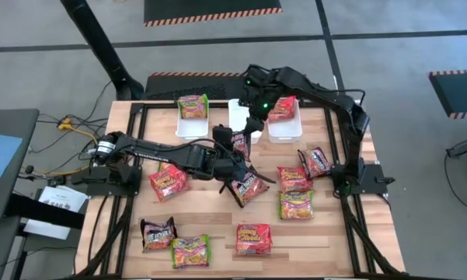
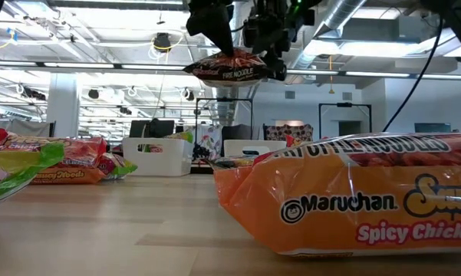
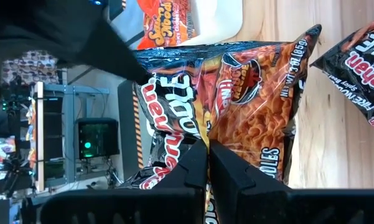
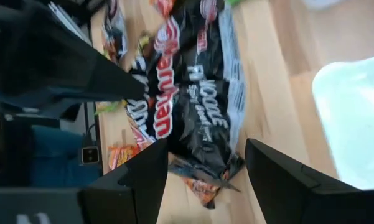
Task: Sort Maruchan noodles
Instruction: Put the black noodle pack into the middle white bin
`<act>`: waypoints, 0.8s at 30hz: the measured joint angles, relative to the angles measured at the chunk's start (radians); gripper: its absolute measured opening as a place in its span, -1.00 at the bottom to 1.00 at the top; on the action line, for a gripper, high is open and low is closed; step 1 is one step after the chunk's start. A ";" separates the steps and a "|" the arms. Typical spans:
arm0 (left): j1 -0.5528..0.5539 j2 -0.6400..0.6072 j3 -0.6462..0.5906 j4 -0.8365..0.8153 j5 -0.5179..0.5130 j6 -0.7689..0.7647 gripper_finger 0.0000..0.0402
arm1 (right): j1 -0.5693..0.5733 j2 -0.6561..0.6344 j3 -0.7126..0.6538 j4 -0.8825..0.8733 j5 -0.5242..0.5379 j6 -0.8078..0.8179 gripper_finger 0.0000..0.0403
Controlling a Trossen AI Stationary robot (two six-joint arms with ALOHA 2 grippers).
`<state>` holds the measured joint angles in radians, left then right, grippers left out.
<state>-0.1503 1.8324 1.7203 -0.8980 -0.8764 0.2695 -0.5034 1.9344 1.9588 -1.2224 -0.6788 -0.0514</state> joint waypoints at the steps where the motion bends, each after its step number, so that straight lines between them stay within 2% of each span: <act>1: 0.002 0.000 0.000 0.000 0.000 0.000 -1.00 | 0.001 0.004 0.000 0.001 0.000 0.000 0.19; 8: 0.022 0.000 0.000 0.023 0.001 0.002 -1.00 | 0.033 0.003 0.000 0.009 0.003 -0.009 0.18; 11: 0.022 0.000 0.000 0.055 0.001 0.025 -1.00 | 0.044 0.002 0.000 0.008 0.021 -0.008 0.11; 14: 0.023 0.000 0.000 0.066 0.001 0.037 -1.00 | 0.059 0.002 0.000 0.008 0.065 -0.009 -0.10; 21: 0.023 0.000 0.000 0.079 -0.001 0.037 -1.00 | 0.068 0.002 0.000 0.006 0.064 -0.003 -0.89; 24: 0.023 0.000 0.000 0.080 -0.001 0.036 -1.00 | 0.069 0.002 0.000 0.007 0.061 -0.001 -0.94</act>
<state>-0.1268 1.8324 1.7203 -0.8185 -0.8779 0.3059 -0.4343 1.9366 1.9583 -1.2151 -0.6177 -0.0528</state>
